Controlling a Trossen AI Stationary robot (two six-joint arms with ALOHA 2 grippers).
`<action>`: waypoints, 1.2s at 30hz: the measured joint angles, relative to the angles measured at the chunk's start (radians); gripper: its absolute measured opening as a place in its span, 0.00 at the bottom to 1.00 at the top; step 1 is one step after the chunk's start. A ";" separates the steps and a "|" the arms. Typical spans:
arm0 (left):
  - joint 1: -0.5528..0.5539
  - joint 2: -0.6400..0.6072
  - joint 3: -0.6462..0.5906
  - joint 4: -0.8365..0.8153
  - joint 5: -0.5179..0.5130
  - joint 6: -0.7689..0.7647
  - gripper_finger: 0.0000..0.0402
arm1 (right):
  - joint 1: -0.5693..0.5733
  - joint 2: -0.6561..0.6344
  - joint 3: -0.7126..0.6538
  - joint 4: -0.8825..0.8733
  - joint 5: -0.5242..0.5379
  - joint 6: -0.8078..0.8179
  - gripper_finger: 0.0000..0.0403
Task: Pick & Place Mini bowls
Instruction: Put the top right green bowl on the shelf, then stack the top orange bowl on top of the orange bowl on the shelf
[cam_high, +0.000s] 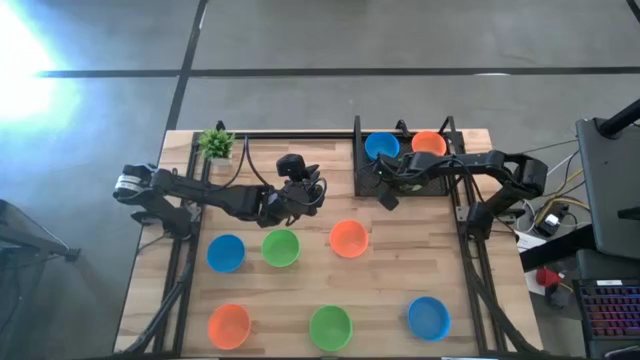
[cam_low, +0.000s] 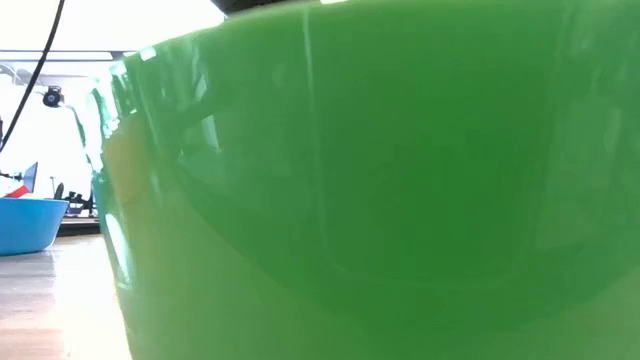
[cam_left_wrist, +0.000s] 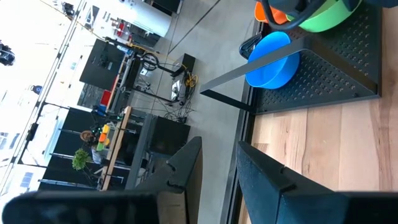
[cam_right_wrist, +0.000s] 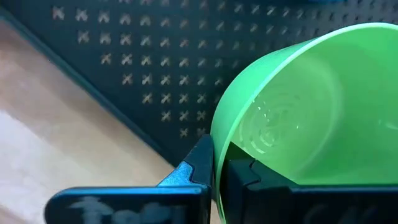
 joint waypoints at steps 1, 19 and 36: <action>0.000 0.000 0.000 0.000 0.000 0.000 0.26 | 0.000 0.000 0.000 0.007 0.001 0.000 0.02; 0.000 0.000 0.000 0.000 0.000 0.000 0.26 | 0.001 0.000 0.001 0.010 -0.006 0.045 0.23; 0.000 0.000 0.000 0.000 0.000 0.000 0.26 | 0.019 -0.214 0.001 0.006 -0.087 0.052 0.18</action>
